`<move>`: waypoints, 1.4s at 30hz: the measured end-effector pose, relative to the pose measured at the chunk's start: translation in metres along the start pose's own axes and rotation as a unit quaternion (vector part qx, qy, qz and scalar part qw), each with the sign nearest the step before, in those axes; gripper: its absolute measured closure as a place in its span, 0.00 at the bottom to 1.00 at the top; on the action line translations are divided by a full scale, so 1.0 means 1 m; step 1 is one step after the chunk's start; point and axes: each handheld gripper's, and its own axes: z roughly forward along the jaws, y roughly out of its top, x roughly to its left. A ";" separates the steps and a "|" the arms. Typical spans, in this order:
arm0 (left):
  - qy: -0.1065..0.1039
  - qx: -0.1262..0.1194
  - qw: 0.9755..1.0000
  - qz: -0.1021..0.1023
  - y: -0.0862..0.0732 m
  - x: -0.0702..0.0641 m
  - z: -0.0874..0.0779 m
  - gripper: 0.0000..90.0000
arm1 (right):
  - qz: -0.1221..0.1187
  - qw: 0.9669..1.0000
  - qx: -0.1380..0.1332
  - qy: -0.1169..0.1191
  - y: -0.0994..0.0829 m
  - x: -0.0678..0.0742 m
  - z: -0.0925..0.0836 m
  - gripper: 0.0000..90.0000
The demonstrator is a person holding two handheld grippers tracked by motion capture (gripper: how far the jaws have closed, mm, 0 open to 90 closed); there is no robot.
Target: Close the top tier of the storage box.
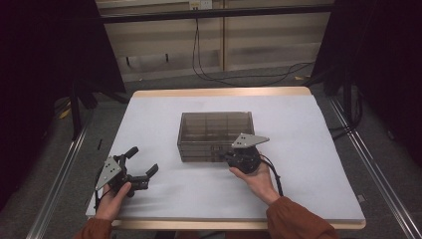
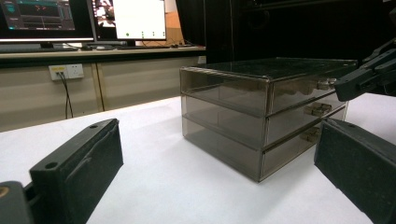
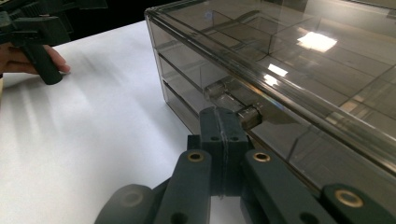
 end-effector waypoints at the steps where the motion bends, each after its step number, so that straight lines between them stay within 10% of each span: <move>1: 0.000 0.000 1.000 0.000 0.000 0.000 0.000 0.01 | 0.000 1.000 0.000 -0.001 0.000 -0.001 0.000 1.00; 20: 0.001 0.000 1.000 0.001 0.000 0.000 0.000 0.01 | 0.007 1.000 0.004 -0.003 -0.003 0.000 -0.006 0.97; 42: 0.000 0.000 1.000 0.001 0.000 0.000 0.000 0.01 | 0.028 1.000 -0.001 -0.013 -0.014 -0.003 -0.069 0.30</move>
